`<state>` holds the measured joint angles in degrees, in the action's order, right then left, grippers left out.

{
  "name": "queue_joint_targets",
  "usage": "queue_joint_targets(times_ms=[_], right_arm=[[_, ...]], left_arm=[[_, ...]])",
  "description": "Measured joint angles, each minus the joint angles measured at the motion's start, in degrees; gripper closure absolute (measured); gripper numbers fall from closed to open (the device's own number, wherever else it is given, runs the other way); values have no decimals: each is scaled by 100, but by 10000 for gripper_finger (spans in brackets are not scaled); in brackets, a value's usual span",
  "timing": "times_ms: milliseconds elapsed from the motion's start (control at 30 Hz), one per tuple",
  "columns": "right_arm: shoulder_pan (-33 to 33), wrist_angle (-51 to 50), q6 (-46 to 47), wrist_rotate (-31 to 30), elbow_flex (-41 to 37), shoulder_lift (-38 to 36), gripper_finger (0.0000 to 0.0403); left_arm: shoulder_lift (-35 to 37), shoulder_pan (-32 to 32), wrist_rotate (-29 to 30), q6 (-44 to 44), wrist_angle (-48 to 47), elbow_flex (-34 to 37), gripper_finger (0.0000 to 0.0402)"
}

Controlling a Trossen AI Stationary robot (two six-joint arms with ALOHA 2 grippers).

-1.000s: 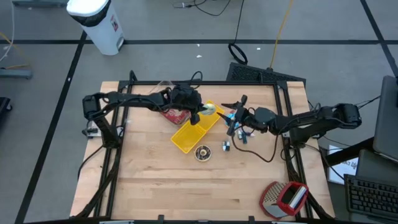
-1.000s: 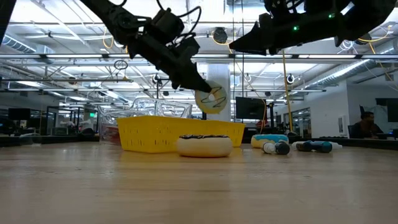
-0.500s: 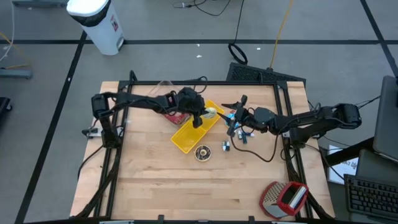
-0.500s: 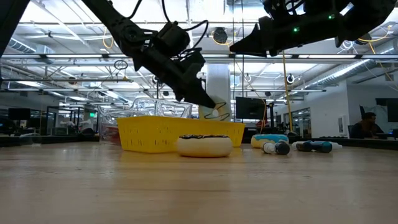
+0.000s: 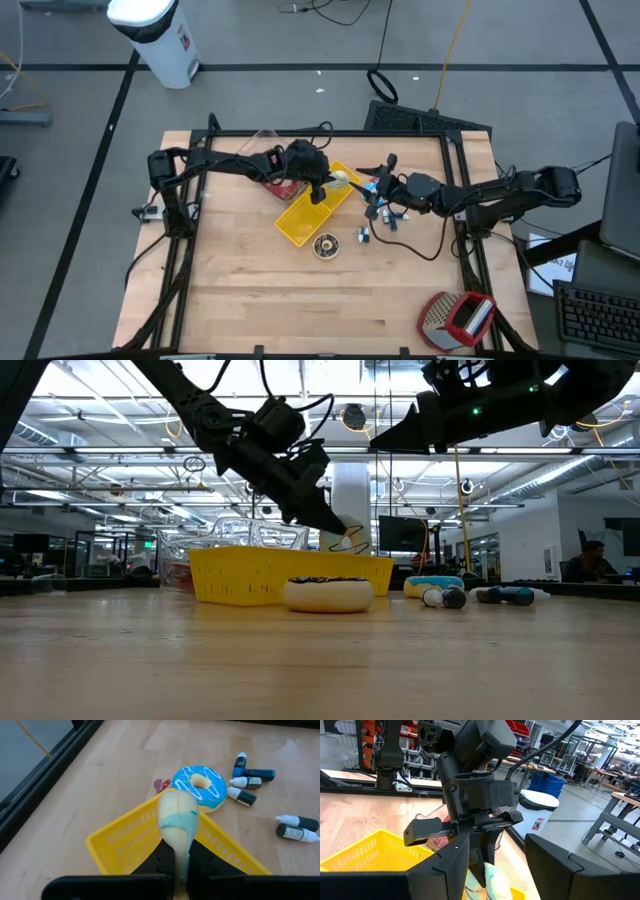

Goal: Pick & Place Food Item
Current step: Put the light blue donut into the top yellow bin

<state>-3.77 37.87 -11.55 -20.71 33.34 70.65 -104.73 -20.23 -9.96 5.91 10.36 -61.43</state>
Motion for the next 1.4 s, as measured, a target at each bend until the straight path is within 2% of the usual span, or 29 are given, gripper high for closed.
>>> queue_joint_targets(times_ms=[100, 333, 500, 600, 833, 1267, 1400], right_arm=[[0, 0, -2, -2, 0, 0, 224], [0, 1, -2, 0, 0, 0, 226], [0, 7, 15, -1, -2, 0, 226], [0, 1, 15, 1, -4, 0, 225], [0, 0, 17, 1, -4, 0, 231], [0, 0, 17, 3, -4, 0, 231], [0, 0, 17, 3, -4, 0, 230]], left_arm=[[0, -10, 11, 0, 13, 0, 389], [-126, 93, 24, 54, 82, -2, 368], [-175, 188, 641, 254, 218, -7, 386], [-177, 161, 706, 278, 196, -7, 388], [-177, 162, 706, 278, 183, -2, 351], [-177, 162, 706, 13, 183, -2, 339], [-177, 164, 707, -43, 170, -2, 307]])
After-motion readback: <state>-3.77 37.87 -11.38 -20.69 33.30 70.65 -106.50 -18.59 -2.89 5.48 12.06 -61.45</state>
